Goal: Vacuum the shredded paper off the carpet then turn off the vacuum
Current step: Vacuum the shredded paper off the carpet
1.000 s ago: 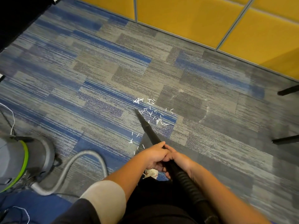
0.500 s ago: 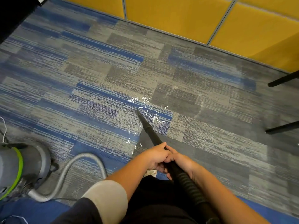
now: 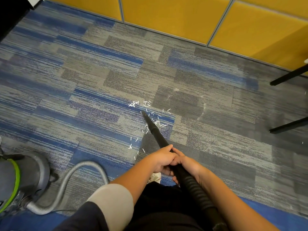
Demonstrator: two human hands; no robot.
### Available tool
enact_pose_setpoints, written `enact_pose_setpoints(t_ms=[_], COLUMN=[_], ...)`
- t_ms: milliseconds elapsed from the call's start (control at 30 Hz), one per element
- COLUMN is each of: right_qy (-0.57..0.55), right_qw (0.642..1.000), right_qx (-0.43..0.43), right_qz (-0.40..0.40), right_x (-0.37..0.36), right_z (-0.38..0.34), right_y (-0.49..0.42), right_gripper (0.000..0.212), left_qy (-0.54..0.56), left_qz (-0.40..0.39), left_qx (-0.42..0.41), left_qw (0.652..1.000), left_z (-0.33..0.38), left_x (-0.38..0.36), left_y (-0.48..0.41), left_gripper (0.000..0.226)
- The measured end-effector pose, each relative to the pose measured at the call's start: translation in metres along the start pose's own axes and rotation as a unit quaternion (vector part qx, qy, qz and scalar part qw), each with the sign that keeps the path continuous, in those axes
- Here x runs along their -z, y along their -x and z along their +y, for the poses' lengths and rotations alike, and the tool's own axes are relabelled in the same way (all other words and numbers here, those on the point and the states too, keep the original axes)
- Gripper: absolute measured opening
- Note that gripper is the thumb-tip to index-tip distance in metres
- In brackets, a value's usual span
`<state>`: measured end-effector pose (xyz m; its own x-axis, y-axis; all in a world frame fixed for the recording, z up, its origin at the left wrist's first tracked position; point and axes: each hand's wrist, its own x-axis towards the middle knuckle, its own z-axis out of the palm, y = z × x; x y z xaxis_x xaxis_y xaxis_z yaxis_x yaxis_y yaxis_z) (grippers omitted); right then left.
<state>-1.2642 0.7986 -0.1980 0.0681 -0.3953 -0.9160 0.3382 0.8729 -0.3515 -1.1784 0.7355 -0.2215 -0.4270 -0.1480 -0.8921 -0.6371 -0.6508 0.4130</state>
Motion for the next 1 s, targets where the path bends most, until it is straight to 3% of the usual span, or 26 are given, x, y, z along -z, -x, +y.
enact_pose_setpoints(t_ms=[1000], right_qy=[0.017], right_qw=[1.0], right_qx=[-0.002], right_qz=[-0.018], right_x=[0.009], right_z=[-0.024], right_y=[-0.014], right_gripper=[0.071], left_qy=[0.031], left_qz=[0.013], left_qx=[-0.002], left_qw=[0.999], left_z=[0.017], left_x=[0.007], left_y=[-0.011], left_gripper=[0.068])
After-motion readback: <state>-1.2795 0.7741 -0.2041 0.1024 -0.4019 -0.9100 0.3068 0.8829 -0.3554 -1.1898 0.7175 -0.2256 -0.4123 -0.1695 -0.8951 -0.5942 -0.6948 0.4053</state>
